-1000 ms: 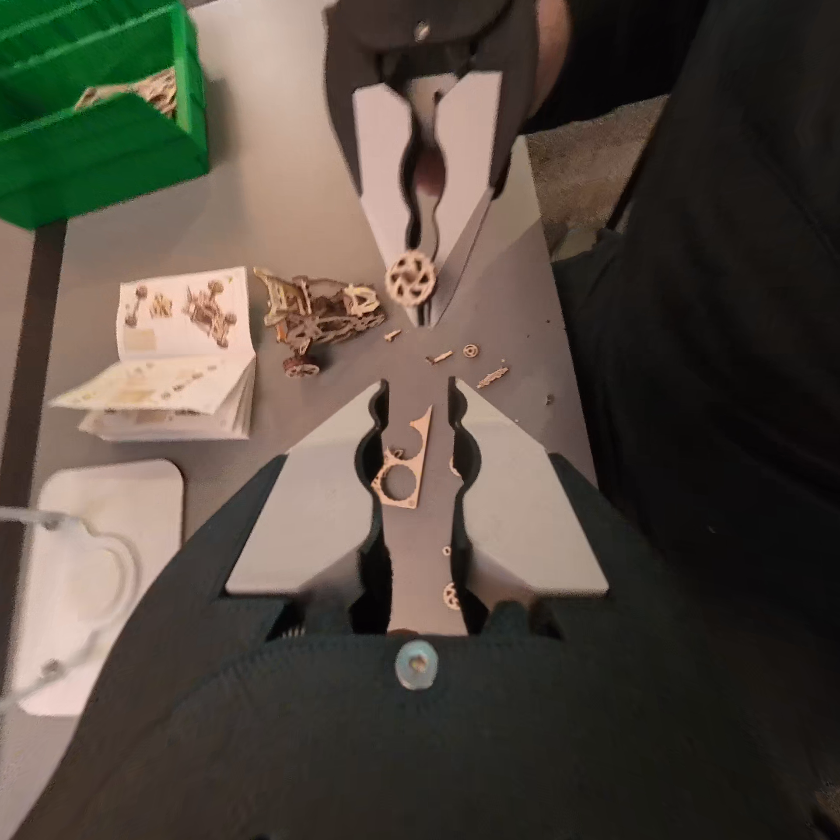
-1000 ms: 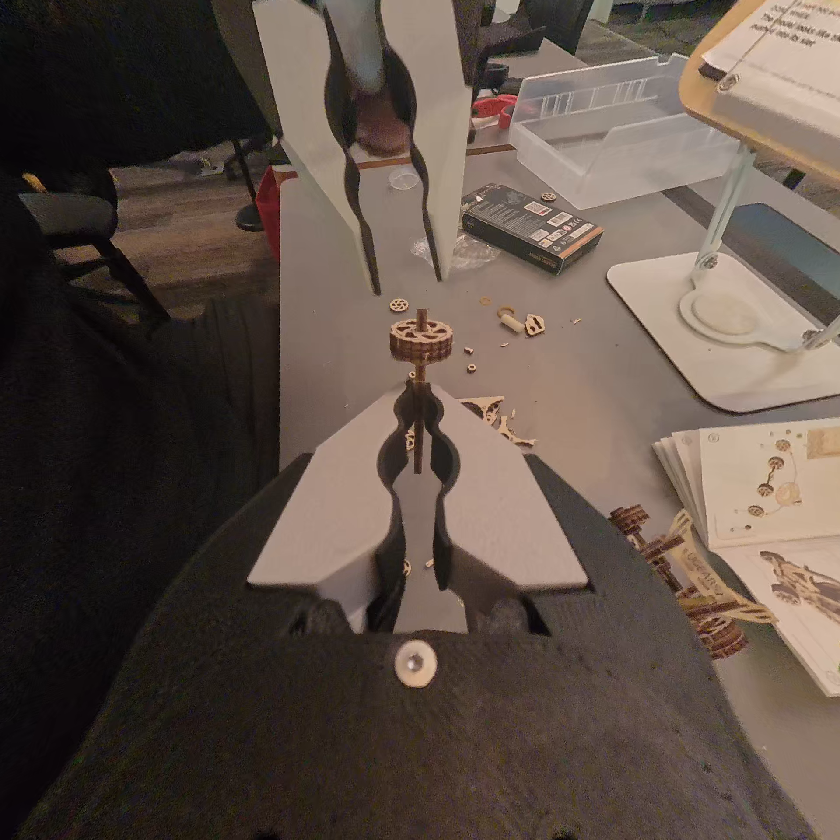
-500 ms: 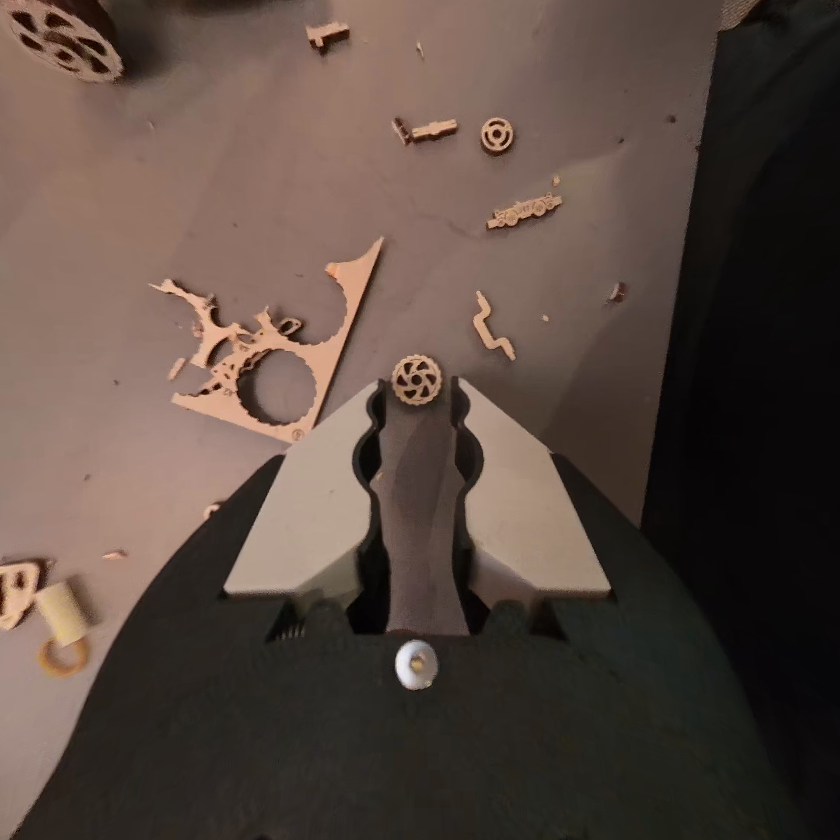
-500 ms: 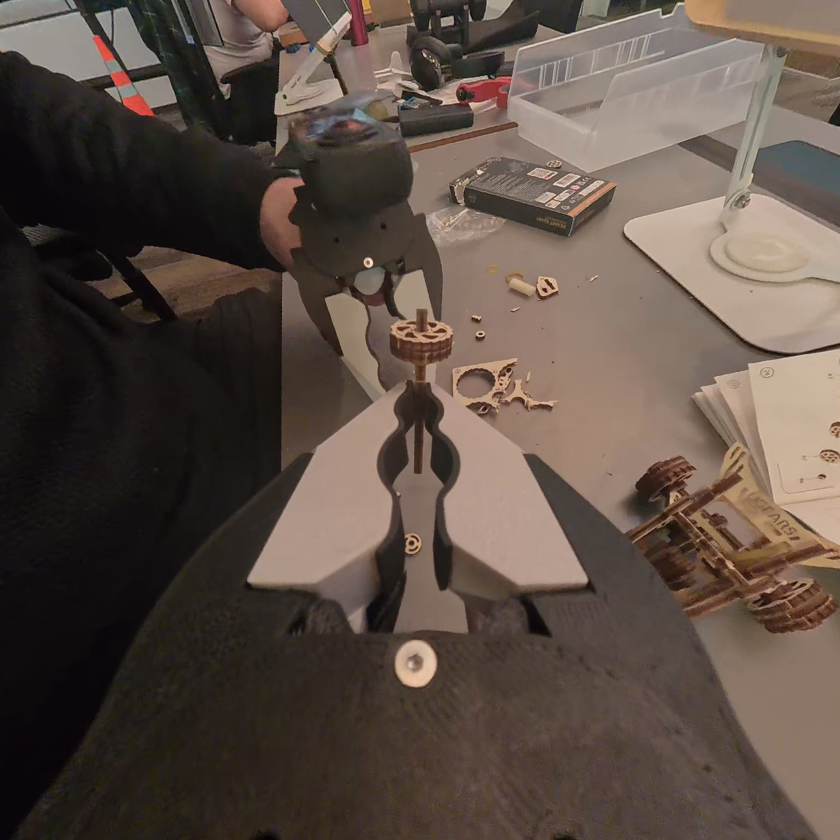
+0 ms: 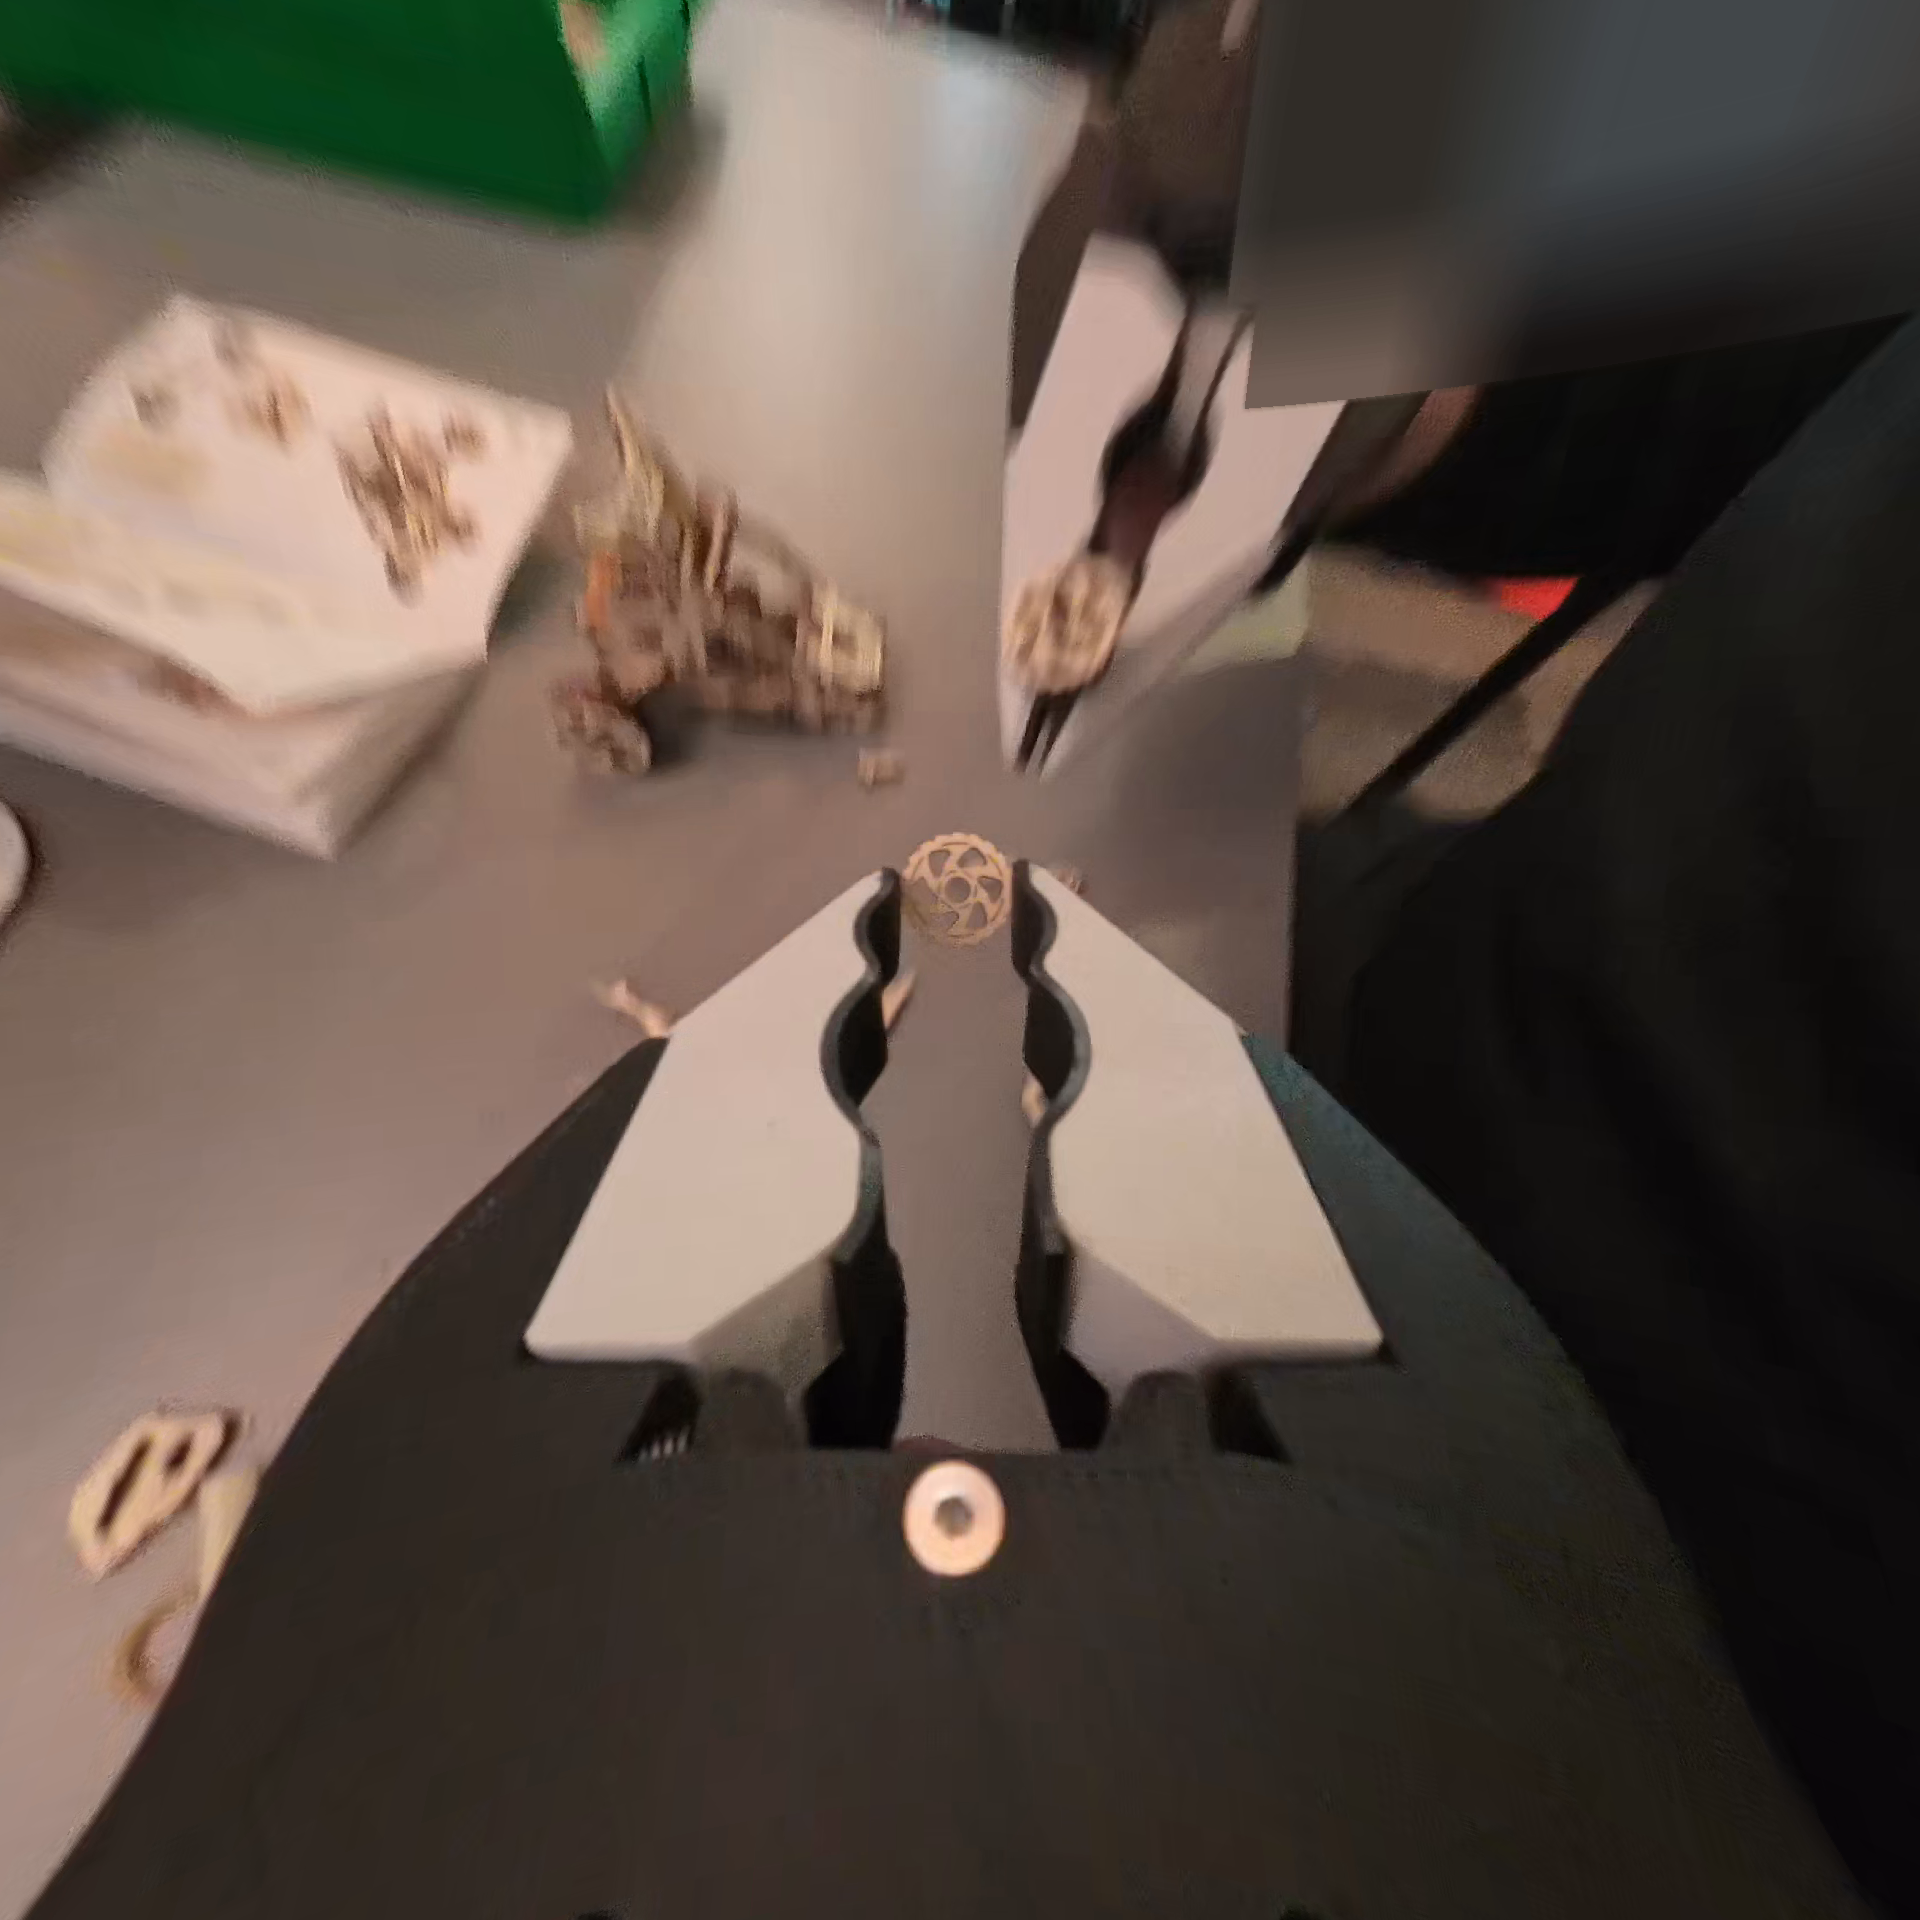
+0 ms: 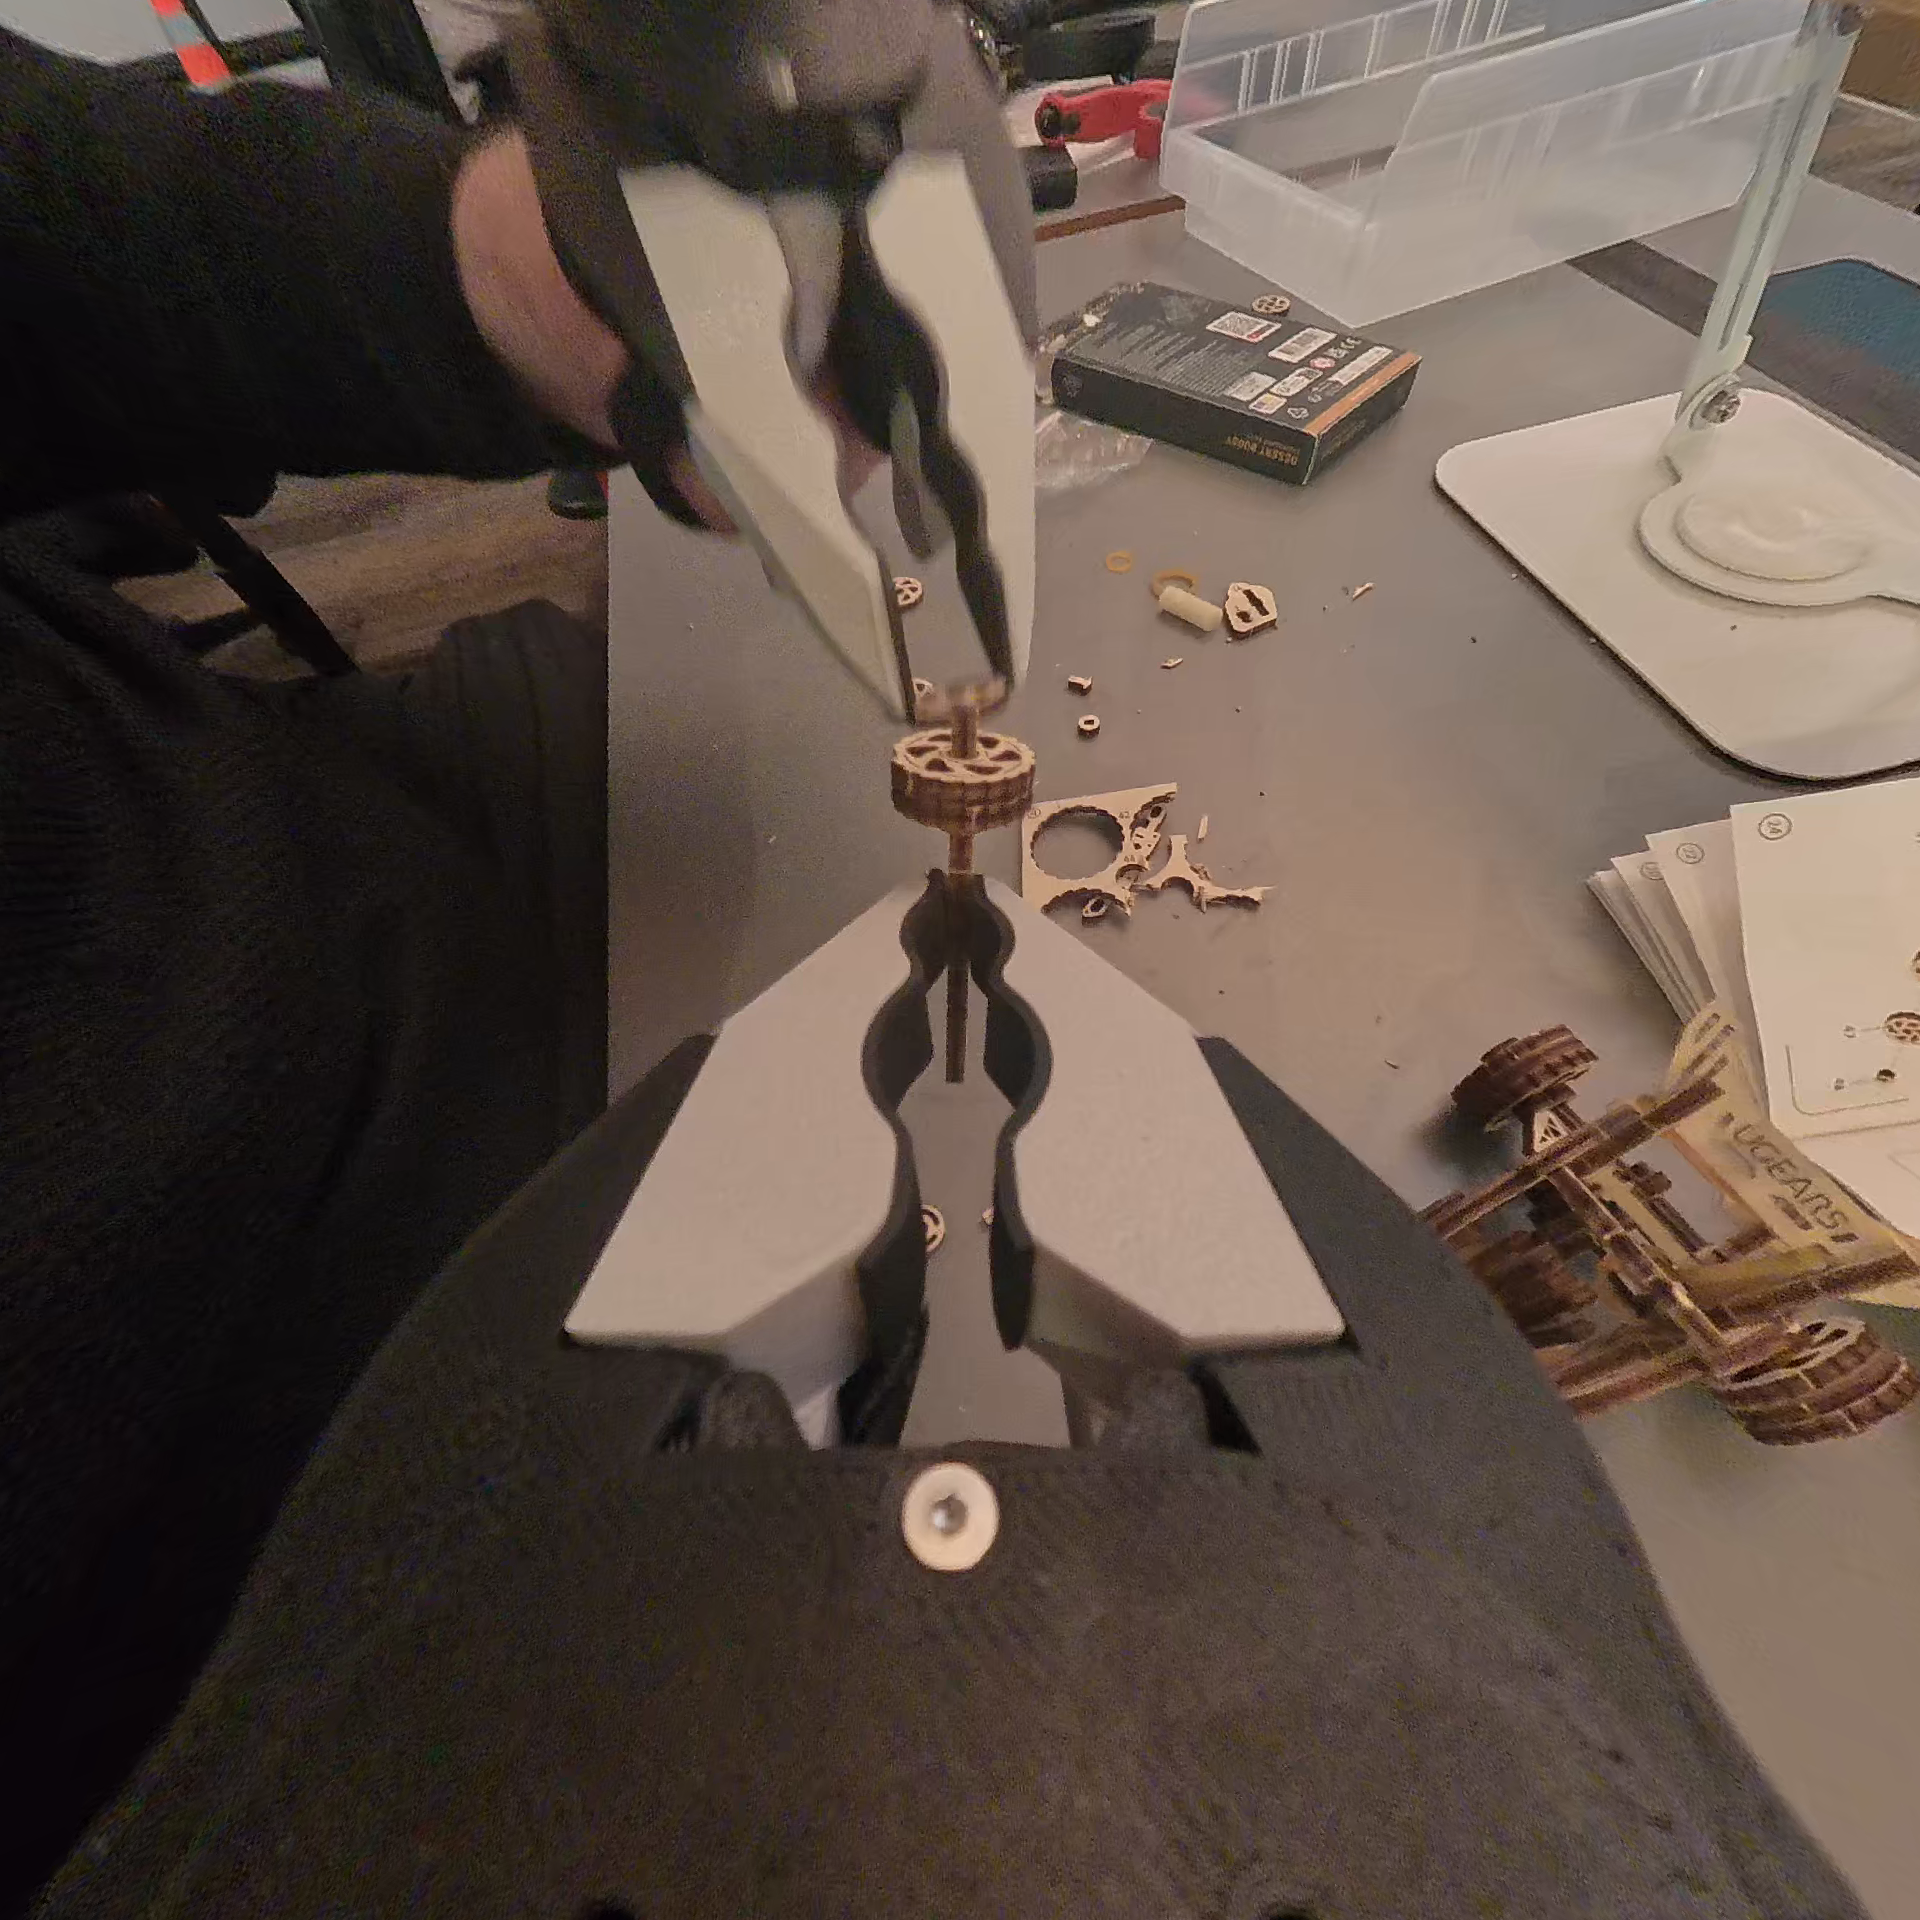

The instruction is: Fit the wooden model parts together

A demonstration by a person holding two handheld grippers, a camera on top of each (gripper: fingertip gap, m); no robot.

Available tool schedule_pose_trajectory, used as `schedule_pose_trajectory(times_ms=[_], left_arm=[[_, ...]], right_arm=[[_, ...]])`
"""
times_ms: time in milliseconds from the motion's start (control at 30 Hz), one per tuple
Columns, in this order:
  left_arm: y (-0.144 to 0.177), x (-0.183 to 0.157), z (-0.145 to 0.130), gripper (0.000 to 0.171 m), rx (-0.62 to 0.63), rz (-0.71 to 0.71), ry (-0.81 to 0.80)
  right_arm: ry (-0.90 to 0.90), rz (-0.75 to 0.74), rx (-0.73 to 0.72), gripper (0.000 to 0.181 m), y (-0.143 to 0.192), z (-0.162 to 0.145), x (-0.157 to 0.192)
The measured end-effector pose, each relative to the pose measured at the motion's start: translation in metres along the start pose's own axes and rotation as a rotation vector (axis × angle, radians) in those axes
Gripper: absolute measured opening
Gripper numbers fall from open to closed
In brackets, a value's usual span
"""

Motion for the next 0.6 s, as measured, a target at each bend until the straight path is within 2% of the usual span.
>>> schedule_pose_trajectory(times_ms=[67,167,367,600], left_arm=[[0.006,-0.011,0.031,0.018,-0.095,-0.043,-0.007],[0.004,-0.021,0.054,0.018,-0.158,-0.079,-0.025],[-0.009,-0.027,0.051,0.018,-0.066,-0.057,-0.092],[-0.009,-0.025,0.048,0.018,0.021,-0.034,-0.125]], right_arm=[[0.014,-0.006,0.008,0.0,-0.002,0.001,0.0],[0.034,-0.008,0.018,0.0,-0.004,0.003,0.002],[0.055,-0.009,0.021,0.0,-0.004,0.002,0.004],[0.089,-0.02,0.045,0.0,-0.005,0.001,0.006]])
Point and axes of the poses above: each gripper's, where its closed fingertips meet, y back along the fingers, z out of its top, x = y × z across the jaws, the point moved 1 cm from there along y, back along the fingers, and after that the axes turned 1 degree about x, right-handed, at the moved point
